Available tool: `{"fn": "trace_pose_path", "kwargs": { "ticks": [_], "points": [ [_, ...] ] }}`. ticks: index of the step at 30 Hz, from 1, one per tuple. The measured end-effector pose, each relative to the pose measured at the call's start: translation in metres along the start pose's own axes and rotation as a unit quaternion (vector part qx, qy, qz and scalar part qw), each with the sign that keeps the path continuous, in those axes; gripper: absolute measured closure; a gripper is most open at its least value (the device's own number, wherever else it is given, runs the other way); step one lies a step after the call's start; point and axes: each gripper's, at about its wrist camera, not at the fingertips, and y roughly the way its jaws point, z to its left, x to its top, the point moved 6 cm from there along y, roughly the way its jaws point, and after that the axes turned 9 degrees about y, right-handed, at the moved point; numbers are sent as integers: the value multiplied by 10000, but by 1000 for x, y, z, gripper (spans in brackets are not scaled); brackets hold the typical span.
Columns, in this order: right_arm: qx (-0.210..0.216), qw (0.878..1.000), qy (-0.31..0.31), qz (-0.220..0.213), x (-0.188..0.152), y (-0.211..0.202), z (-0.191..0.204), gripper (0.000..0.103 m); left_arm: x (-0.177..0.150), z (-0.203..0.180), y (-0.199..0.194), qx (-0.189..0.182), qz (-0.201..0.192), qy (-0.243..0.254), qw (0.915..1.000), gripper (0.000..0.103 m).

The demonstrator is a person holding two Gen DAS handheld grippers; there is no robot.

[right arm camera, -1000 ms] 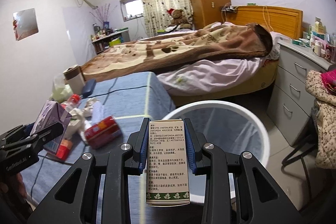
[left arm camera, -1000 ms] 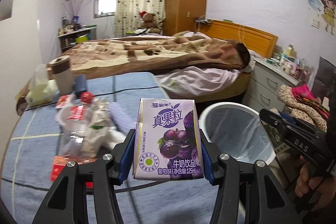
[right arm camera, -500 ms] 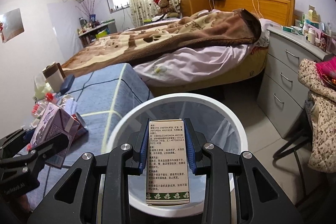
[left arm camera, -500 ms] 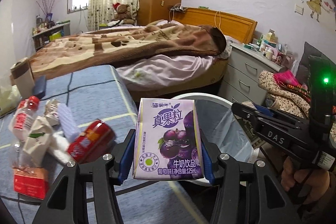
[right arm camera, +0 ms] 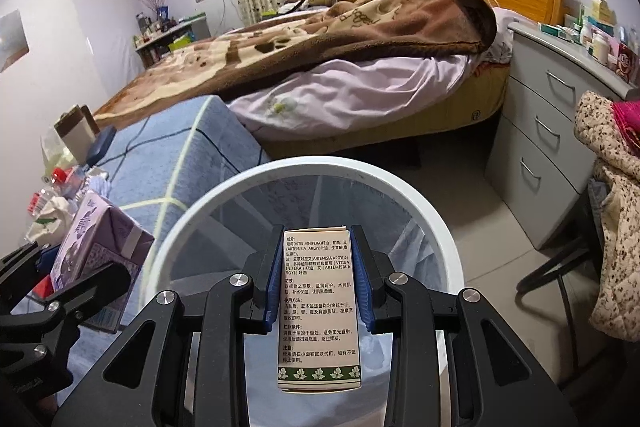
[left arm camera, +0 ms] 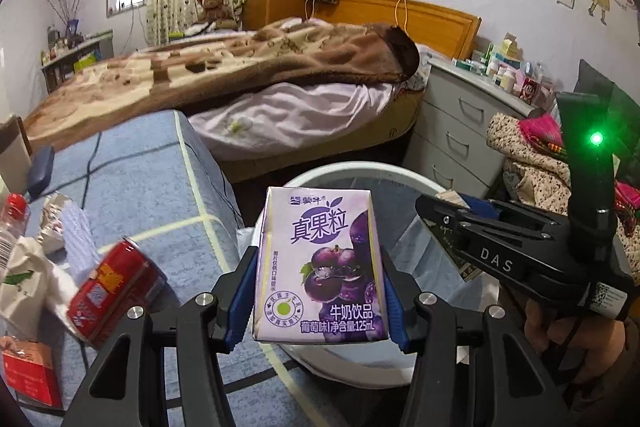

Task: Collect trash
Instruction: 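Carry both boxes over the white wastebasket and open both tools to drop them, then grasp the clear Coca-Cola bottle with the left tool while the right tool grasps the red can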

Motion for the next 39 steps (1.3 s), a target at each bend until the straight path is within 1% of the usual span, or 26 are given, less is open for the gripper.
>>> {"fn": "trace_pose_path", "kwargs": {
  "ticks": [6, 8, 9, 11, 12, 20, 29, 34, 39],
  "points": [
    [-25, 10000, 65, 54, 0, 2, -6, 70, 1, -3, 10, -81, 43, 34, 10000, 48],
    [-21, 9999, 90, 45, 0, 1, -6, 69, 1, -2, 10, -68, 40, 12, 10000, 44],
    [-24, 10000, 90, 24, 0, 0, -6, 67, 1, -2, 9, -51, 34, -6, 10000, 43],
    [-39, 9999, 103, 6, 1, -1, -6, 51, 0, 0, 7, -36, 25, -44, 10000, 42],
    [-6, 9999, 121, -8, 1, -2, -6, 49, -1, 1, 4, -39, 12, -59, 10000, 42],
    [34, 9996, 192, -182, 4, -13, -1, 48, -1, 13, -16, 137, -153, -158, 9997, 42],
    [120, 9992, 182, -345, 5, -25, 17, 48, -5, 31, -47, 313, -367, -273, 9985, 42],
    [275, 9987, 109, -425, 2, -31, 34, 48, -13, 52, -66, 492, -467, -425, 9968, 42],
    [467, 9979, 36, -439, -2, -33, 57, 48, -25, 86, -87, 755, -566, -720, 9929, 42]
  ]
}}
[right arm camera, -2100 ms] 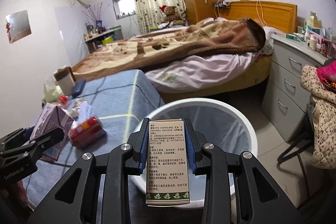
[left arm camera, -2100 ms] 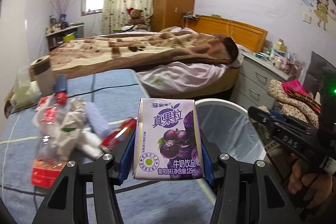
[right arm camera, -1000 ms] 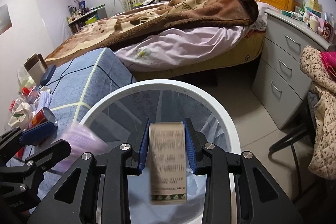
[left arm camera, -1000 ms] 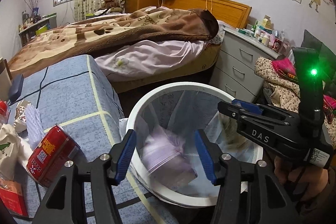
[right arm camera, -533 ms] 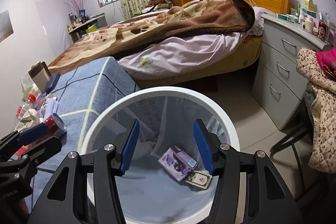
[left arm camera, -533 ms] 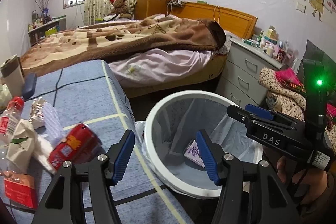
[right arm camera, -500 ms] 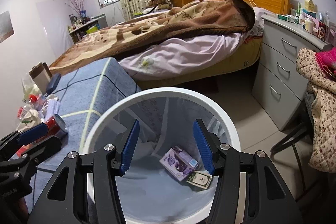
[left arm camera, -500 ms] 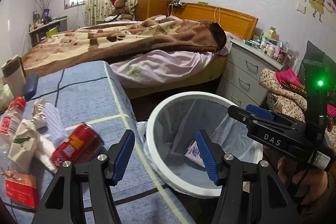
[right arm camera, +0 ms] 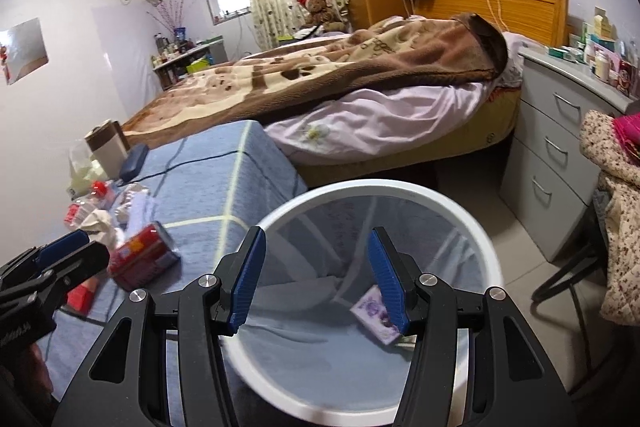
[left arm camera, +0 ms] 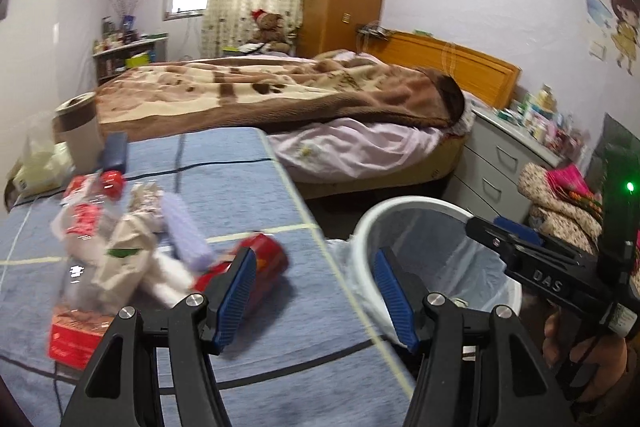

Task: Collect trash
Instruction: 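Grasp the clear Coca-Cola bottle with the left tool while the right tool grasps the red can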

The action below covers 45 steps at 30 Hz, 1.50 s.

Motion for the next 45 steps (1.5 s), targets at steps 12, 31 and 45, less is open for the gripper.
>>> {"fn": "trace_pose_path", "kwargs": {
  "ticks": [12, 31, 45],
  "points": [
    [466, 9987, -80, 210, -13, 15, 55, 48, -11, 87, -28, 629, -70, -507, 9967, 36],
    [755, 9905, 27, 1147, -48, 71, 124, 36, -35, 181, -9, 917, 504, -941, 9900, 25],
    [588, 9877, -387, 1394, -50, 96, 141, 36, -33, 203, 28, 968, 922, -800, 9878, 25]
  ]
}}
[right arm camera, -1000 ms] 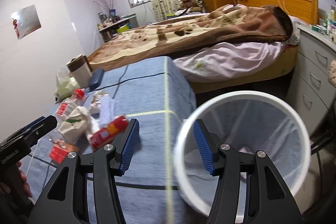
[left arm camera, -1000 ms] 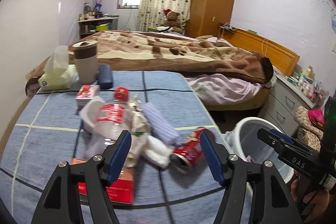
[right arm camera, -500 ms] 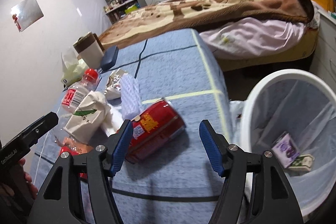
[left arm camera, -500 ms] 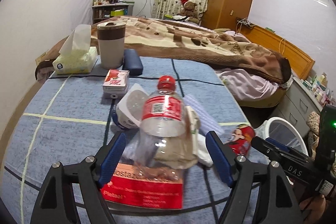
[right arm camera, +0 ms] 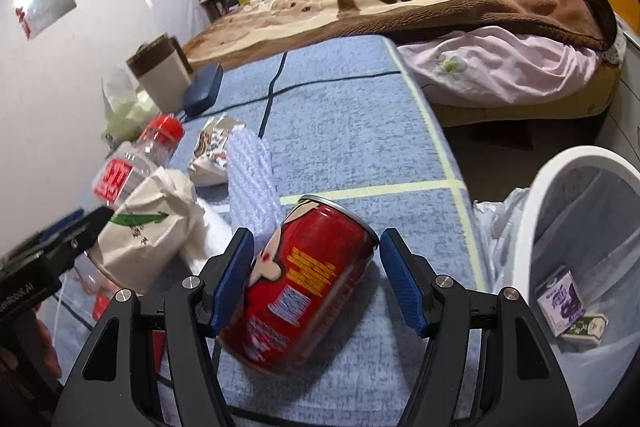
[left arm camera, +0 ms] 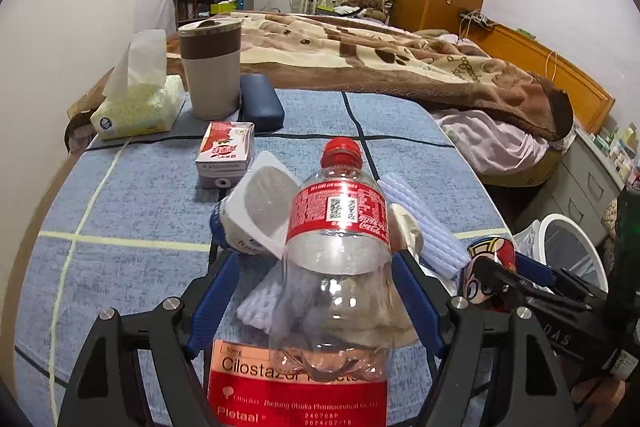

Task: Collect trash
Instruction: 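Grasp the clear Coca-Cola bottle with the left tool while the right tool grasps the red can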

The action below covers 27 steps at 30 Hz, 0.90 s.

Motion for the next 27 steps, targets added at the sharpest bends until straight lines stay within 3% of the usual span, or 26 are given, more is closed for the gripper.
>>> {"fn": "trace_pose_path", "kwargs": {
  "ticks": [8, 13, 20, 27],
  "points": [
    [-221, 9972, -713, 84, -11, -5, 8, 36, 13, -2, 9, 62, 26, 185, 9998, 25],
    [-294, 9966, -765, 119, -11, -6, 5, 36, 16, -5, 24, 19, 255, 304, 9992, 25],
    [-413, 9960, -754, 259, -14, 2, 2, 36, 20, 0, 31, 35, 242, 97, 9997, 25],
    [-335, 9972, -641, 187, -14, -2, -1, 37, 18, -8, 34, 158, 332, 324, 9988, 27]
  ]
}}
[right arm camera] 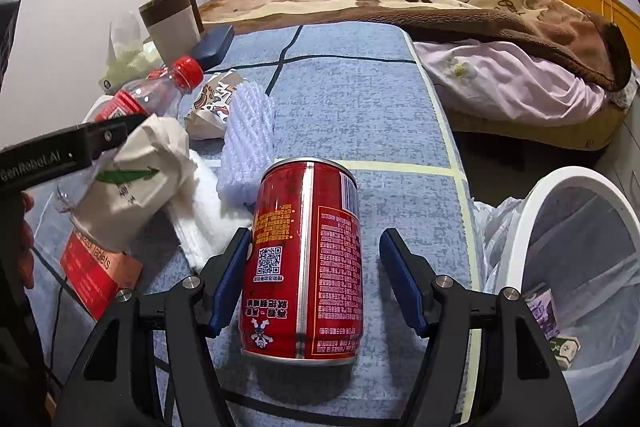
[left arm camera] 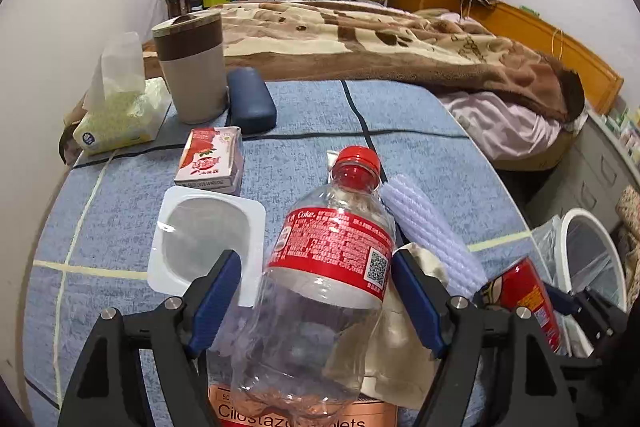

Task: Collect trash
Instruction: 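Grasp the clear Coca-Cola bottle with the left tool while the right tool grasps the red can, then carry the bottle and can over the wastebasket and open both tools to drop them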

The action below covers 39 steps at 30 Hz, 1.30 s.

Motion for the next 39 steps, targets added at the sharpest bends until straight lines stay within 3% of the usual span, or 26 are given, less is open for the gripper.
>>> {"fn": "trace_pose_path", "kwargs": {
  "ticks": [2, 11, 24, 39],
  "points": [
    [61, 10000, -18, -1, -1, -1, 1, 49, -1, -3, 2, 32, 66, 91, 9999, 35],
    [87, 9999, -19, -58, -1, -1, 0, 49, -8, 0, -1, 64, 44, 18, 10000, 35],
    [258, 9992, 70, -310, 1, -18, -1, 49, -11, 6, -37, 57, -441, -242, 9987, 36],
    [454, 9955, 199, -807, 9, -60, -9, 49, -14, -21, -89, -21, -956, -151, 9953, 36]
  ]
}}
